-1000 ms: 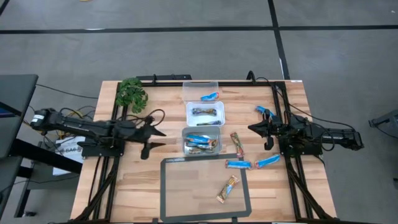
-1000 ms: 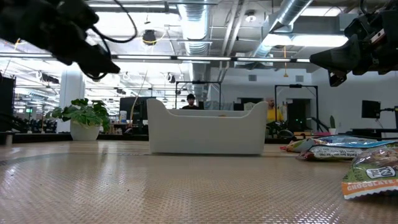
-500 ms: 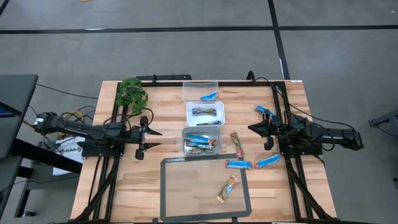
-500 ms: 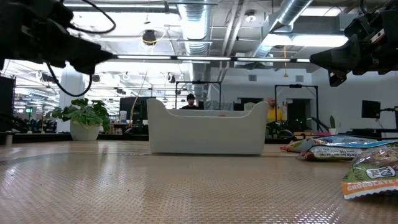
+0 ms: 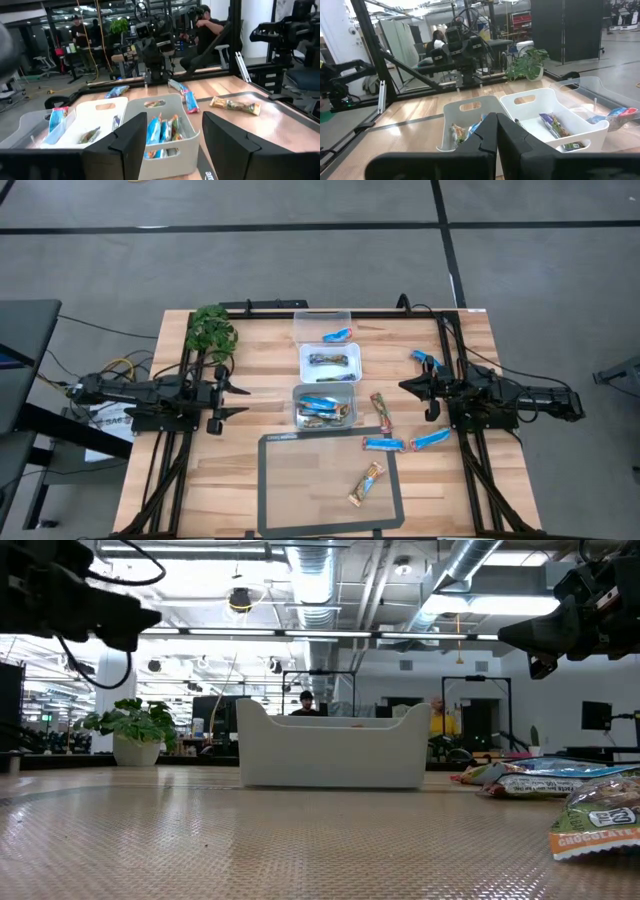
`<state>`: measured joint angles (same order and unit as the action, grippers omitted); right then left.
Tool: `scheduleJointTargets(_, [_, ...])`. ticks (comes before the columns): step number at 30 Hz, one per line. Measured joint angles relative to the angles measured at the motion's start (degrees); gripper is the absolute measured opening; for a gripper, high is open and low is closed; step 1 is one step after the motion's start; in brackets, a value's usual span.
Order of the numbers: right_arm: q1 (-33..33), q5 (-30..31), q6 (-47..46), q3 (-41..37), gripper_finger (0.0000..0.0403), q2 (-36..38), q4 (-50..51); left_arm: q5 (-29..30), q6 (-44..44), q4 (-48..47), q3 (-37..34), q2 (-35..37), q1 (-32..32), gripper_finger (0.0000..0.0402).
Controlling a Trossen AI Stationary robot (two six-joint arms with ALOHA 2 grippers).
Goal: Pick and place Granola Bars by type
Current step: Put the blue granola bar into the white bin
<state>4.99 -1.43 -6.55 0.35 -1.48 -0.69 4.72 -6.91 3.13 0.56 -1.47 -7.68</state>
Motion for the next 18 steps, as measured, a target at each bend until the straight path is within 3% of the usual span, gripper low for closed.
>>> scheduleJointTargets(5, [0.01,-0.02,0.0,0.01,0.0,0.0,-0.04,-5.39,0.08,-0.57,0.02,1.39,0.09,0.0186])
scheduleJointTargets(18, [0.01,0.0,0.0,0.01,0.0,0.0,-0.02,-4.25,5.08,-1.32,-0.02,0.97,0.13,0.0186])
